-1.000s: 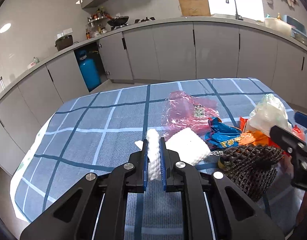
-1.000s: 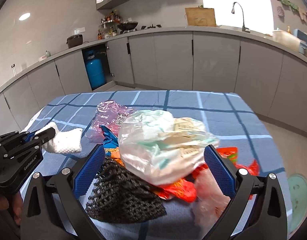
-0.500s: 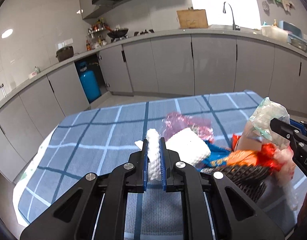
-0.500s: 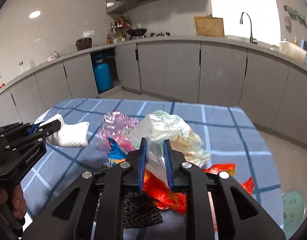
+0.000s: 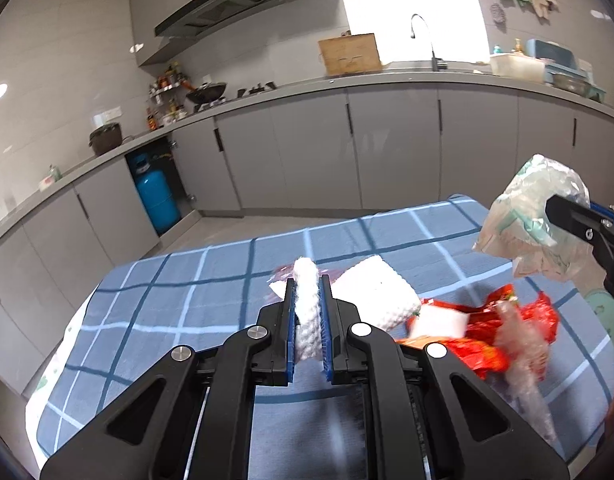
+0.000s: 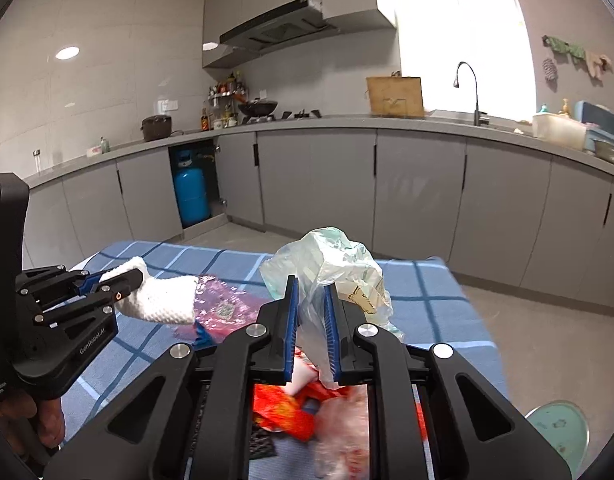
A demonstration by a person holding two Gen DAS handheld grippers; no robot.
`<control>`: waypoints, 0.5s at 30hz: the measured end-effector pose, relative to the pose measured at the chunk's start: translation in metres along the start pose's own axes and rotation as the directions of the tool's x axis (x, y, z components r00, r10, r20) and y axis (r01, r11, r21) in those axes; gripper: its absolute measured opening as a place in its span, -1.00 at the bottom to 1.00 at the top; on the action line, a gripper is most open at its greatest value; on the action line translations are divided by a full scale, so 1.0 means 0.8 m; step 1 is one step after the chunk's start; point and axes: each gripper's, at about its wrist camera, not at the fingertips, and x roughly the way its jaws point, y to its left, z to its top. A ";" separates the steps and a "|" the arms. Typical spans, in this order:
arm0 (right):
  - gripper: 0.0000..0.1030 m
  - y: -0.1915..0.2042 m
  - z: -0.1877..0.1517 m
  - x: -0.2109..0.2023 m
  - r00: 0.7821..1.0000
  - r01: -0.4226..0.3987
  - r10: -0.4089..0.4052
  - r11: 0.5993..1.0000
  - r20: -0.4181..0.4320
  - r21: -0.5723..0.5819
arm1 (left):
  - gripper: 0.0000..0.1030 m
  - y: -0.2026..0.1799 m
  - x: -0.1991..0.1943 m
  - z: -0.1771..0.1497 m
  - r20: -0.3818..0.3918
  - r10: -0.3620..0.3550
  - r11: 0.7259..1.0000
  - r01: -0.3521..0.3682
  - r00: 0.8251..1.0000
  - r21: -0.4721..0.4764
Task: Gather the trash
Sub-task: 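Carry the towel and plastic bag over the teal bucket with both tools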
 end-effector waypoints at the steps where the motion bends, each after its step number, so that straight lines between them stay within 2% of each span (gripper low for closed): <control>1: -0.73 -0.007 0.001 -0.005 1.000 0.011 -0.011 1.000 0.007 0.003 | -0.78 -0.006 0.000 0.003 0.004 -0.011 1.000 0.011 1.000 0.005; 7: -0.73 -0.059 0.003 -0.026 0.994 0.101 -0.102 0.994 0.026 0.049 | -0.78 -0.063 -0.002 0.024 0.033 -0.091 0.995 0.090 0.995 0.039; 11: -0.73 -0.108 -0.008 -0.045 0.984 0.173 -0.175 0.981 0.019 0.093 | -0.78 -0.121 -0.004 0.036 0.046 -0.179 0.981 0.174 0.983 0.088; 15: -0.73 -0.165 -0.030 -0.065 0.965 0.260 -0.261 0.957 -0.010 0.130 | -0.78 -0.184 -0.005 0.039 0.031 -0.264 0.956 0.257 0.964 0.137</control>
